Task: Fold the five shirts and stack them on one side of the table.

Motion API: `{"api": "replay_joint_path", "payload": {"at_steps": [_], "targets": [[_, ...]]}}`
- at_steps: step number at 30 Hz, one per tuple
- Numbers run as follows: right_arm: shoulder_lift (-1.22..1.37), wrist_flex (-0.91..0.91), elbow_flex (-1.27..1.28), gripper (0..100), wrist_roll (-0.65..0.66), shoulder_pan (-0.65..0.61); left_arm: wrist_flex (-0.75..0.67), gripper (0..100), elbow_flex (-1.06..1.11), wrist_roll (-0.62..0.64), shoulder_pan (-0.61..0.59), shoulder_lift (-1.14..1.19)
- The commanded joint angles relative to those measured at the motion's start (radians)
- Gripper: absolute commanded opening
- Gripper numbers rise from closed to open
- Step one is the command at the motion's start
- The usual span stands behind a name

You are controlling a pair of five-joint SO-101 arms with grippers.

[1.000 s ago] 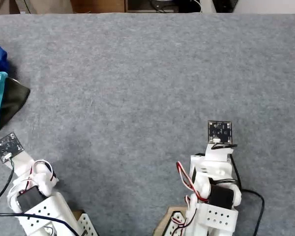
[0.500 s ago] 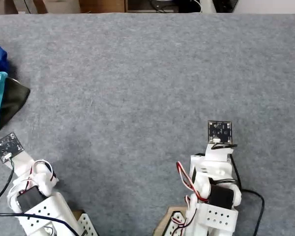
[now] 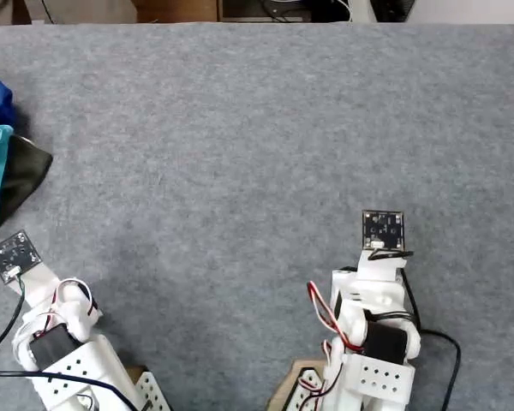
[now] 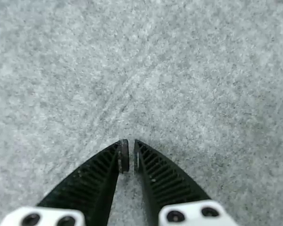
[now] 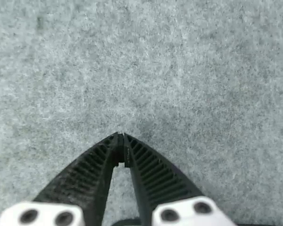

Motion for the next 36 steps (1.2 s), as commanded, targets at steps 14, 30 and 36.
{"api": "replay_joint_path", "payload": {"at_steps": [14, 30, 36], "targets": [[-0.101, -0.017, 0.001, 0.7, -0.003, -0.005, 0.006, 4, 0.006, 0.002, -0.003, -0.007], [-0.101, -0.018, 0.001, 0.7, -0.003, -0.079, 0.005, 5, -0.396, -0.052, -0.166, -0.007], [-0.101, -0.017, 0.001, 0.7, -0.008, -0.18, -0.037, 4, -0.56, -0.18, -0.201, -0.007]]}}
